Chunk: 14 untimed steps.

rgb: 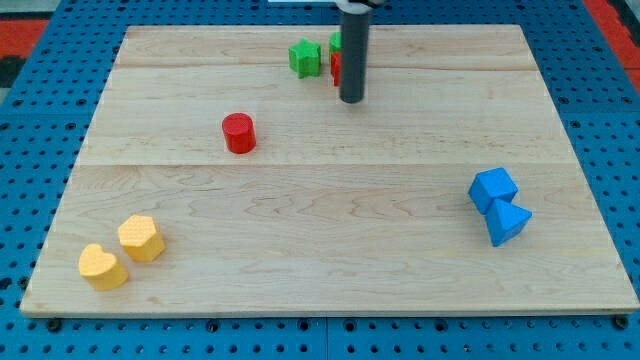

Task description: Push the red stargreen circle into the green star

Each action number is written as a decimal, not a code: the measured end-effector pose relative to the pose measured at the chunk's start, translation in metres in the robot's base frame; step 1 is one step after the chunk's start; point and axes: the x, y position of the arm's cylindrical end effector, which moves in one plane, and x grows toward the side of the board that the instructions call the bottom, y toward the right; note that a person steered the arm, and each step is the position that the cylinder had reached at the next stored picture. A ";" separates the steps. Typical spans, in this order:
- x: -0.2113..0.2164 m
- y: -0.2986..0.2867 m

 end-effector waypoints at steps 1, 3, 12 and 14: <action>-0.032 0.023; -0.063 0.053; -0.151 0.022; -0.125 -0.023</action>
